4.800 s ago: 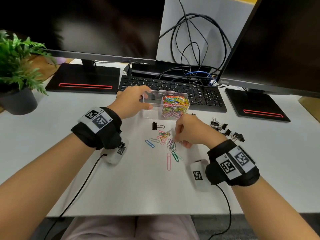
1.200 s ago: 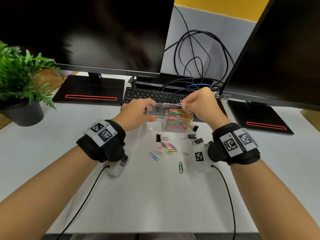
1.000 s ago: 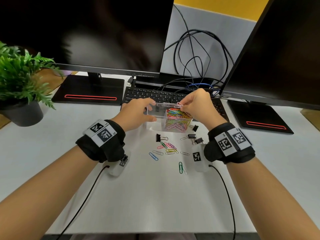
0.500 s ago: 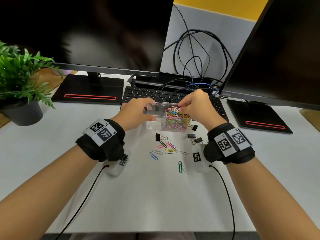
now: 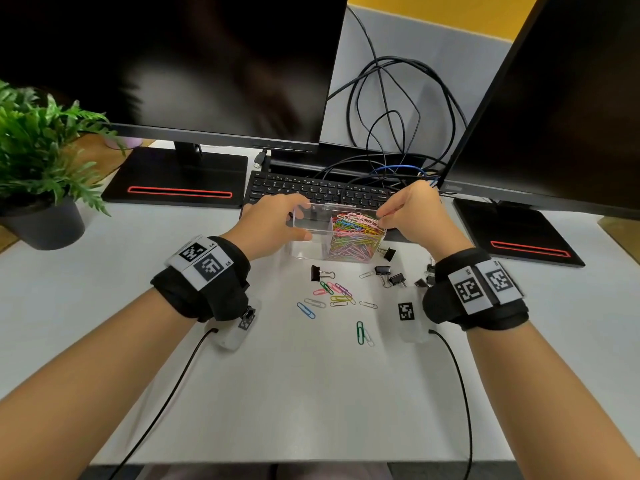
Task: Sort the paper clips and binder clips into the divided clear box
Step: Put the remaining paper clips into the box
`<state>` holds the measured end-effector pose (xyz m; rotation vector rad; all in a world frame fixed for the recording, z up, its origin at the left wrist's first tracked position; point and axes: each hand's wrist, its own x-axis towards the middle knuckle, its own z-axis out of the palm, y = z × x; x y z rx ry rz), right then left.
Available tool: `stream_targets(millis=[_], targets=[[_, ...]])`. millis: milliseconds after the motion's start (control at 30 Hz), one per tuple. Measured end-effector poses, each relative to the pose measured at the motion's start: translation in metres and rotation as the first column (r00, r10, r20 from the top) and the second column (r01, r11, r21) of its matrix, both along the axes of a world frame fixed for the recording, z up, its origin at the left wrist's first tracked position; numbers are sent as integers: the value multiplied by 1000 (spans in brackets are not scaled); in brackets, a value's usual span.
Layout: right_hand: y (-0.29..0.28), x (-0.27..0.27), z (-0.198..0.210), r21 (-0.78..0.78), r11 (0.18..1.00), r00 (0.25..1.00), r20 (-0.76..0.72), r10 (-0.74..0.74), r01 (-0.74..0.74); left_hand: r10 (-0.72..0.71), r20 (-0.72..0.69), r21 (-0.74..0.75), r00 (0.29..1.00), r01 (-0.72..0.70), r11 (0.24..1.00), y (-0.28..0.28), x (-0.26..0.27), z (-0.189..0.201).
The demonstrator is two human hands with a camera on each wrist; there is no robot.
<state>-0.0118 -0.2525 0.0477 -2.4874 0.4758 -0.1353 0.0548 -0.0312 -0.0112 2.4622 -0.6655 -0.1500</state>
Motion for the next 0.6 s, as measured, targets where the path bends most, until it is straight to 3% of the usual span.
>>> stream_targets(millis=[167,267,400,500,600], targets=[[2,4,-6,85,996,998,-57,-36,41,5,2,7,1000,-5,1000,-1,0,0],[3,-2,-6,0,999,999,18,42,-42,1,-6,1,1000,-1,1000,-1,-1,1],[2,-7,6,-31,999,1000,-18,-6,6,2,-7,5,1000,-2,1000,-1,-2,1],[6,-23,5,-91,995,998,-29,48,-51,-3,-6,-3,1000,3,1000,-1,-2,1],[17,-39,-6,-133,977,975,-172,140,-164,-7,-10,-4,1000,7,1000,0,-3,2]])
